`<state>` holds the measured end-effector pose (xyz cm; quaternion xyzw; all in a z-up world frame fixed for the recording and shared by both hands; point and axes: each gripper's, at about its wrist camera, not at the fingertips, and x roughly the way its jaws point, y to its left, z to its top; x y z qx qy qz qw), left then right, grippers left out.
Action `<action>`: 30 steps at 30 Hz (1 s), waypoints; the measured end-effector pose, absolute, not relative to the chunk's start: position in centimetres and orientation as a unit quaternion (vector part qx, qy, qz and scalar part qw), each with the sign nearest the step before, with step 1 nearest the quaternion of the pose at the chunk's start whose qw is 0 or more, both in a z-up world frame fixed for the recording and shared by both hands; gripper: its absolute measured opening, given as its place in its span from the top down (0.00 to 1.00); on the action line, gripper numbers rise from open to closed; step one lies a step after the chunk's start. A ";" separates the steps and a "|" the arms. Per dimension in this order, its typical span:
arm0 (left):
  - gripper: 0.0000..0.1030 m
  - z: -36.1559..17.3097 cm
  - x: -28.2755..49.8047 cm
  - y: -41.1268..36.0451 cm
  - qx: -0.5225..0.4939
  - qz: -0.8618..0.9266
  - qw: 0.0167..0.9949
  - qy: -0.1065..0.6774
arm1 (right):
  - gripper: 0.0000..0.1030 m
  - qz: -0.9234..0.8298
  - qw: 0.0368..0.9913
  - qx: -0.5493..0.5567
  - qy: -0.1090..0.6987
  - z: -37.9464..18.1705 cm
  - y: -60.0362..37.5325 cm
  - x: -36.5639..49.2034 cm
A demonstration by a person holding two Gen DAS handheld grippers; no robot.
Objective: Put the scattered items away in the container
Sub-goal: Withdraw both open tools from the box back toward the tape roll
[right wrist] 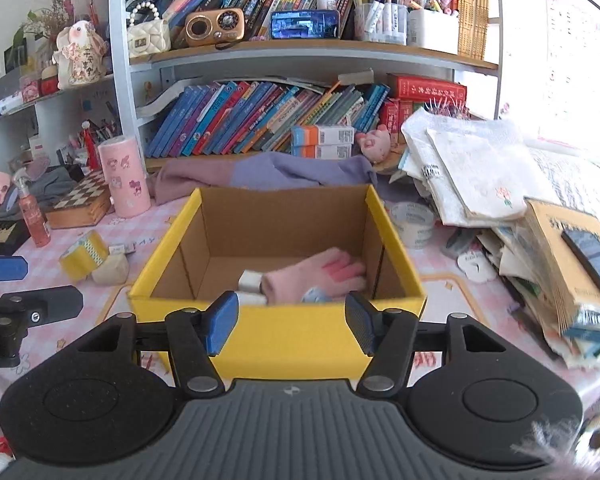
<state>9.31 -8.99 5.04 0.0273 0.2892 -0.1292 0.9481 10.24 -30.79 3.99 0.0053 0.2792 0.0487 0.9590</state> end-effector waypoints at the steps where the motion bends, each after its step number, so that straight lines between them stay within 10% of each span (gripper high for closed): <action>1: 0.15 4.9 9.1 -8.7 0.028 -0.129 0.948 0.290 | 0.43 0.046 0.958 0.007 0.283 3.8 -30.4 9.9; 30: 0.15 3.2 3.0 -2.1 0.033 -0.144 0.937 0.317 | 0.31 0.024 0.950 0.000 0.310 1.8 -21.4 0.9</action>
